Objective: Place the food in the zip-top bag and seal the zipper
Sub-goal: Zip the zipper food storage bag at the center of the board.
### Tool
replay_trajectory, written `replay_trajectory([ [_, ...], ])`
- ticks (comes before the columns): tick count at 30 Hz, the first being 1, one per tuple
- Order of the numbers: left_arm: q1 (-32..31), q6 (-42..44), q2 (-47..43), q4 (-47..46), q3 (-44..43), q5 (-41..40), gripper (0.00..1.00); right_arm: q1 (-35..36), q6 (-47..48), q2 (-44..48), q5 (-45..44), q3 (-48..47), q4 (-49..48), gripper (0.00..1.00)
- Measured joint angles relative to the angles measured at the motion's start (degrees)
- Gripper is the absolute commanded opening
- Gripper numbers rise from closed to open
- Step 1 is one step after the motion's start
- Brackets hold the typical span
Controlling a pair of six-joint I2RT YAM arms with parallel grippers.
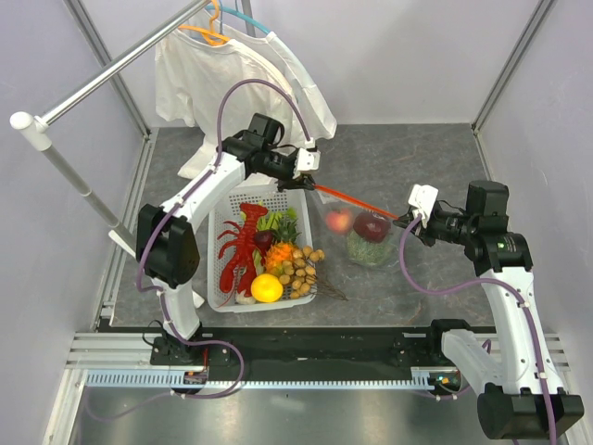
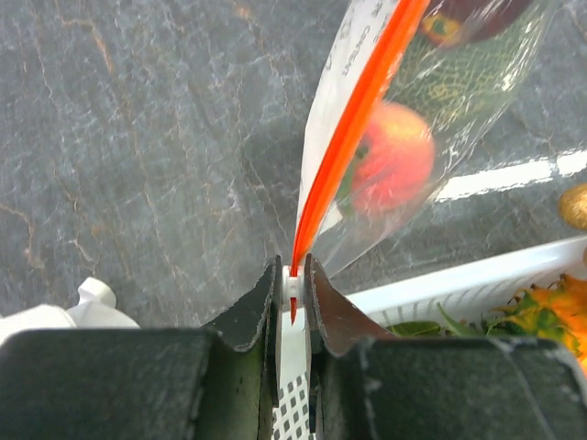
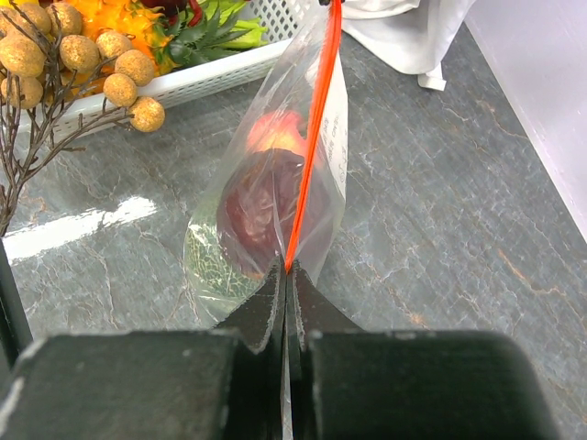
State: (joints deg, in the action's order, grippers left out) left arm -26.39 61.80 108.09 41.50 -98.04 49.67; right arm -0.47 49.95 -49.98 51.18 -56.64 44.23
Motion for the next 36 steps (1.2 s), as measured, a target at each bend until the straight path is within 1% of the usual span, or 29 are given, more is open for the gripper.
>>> replay_trajectory([
  [7, 0.4, 1.0, 0.0, 0.5, 0.0, -0.1, 0.09, 0.2, 0.0, 0.0, 0.0, 0.0, 0.0, 0.0],
  [9, 0.5, 1.1, 0.0, 0.6, 0.0, -0.1, 0.22, 0.2, 0.1, 0.0, 0.0, 0.0, 0.0, 0.0],
  [10, 0.6, 1.1, 0.0, 0.7, 0.0, 0.0, 0.35, 0.2, 0.1, -0.1, 0.0, 0.0, 0.0, 0.0],
  [11, 0.6, 1.0, 0.0, 0.7, 0.0, 0.0, 0.41, 0.2, 0.2, -0.2, 0.1, 0.0, 0.0, 0.0],
  [13, 0.9, 0.9, 0.0, 0.9, -0.1, -0.2, 0.51, 0.2, 0.3, -0.5, 0.2, 0.0, 0.1, 0.0],
  [16, 1.3, 0.0, 0.0, 1.4, -0.8, -0.1, 0.58, 0.2, 0.4, -0.7, 0.5, 0.0, 0.2, 0.0],
  [20, -0.2, -2.1, -0.1, 1.5, -3.4, 0.2, 0.6, 0.2, 0.8, -0.8, 1.0, 0.0, 0.4, 0.0],
  [24, -3.8, -3.3, -0.5, 1.3, -4.7, 0.4, 0.61, 0.2, 1.5, -0.8, 1.1, 0.0, 1.0, 0.0],
  [27, -6.3, -3.7, -0.5, 1.2, -5.2, 0.4, 0.6, 0.2, 2.0, -1.2, 1.1, -0.1, 1.1, 0.0],
  [32, -8.8, -3.7, -0.5, 1.1, -5.2, 0.3, 0.52, 0.2, 2.3, -1.4, 1.1, -0.1, 1.1, 0.0],
  [33, -9.2, -3.7, -0.5, 1.0, -5.2, 0.2, 0.49, 0.2, 2.3, -1.4, 1.1, -0.1, 1.1, 0.0],
  [34, -9.5, -3.7, -0.5, 0.9, -5.2, 0.2, 0.4, 0.2, 2.4, -1.4, 1.1, -0.1, 1.1, 0.0],
  [36, -10.0, -3.9, -0.5, 0.7, -5.2, 0.0, 0.34, 0.2, 2.3, -1.4, 1.1, -0.1, 1.1, 0.0],
])
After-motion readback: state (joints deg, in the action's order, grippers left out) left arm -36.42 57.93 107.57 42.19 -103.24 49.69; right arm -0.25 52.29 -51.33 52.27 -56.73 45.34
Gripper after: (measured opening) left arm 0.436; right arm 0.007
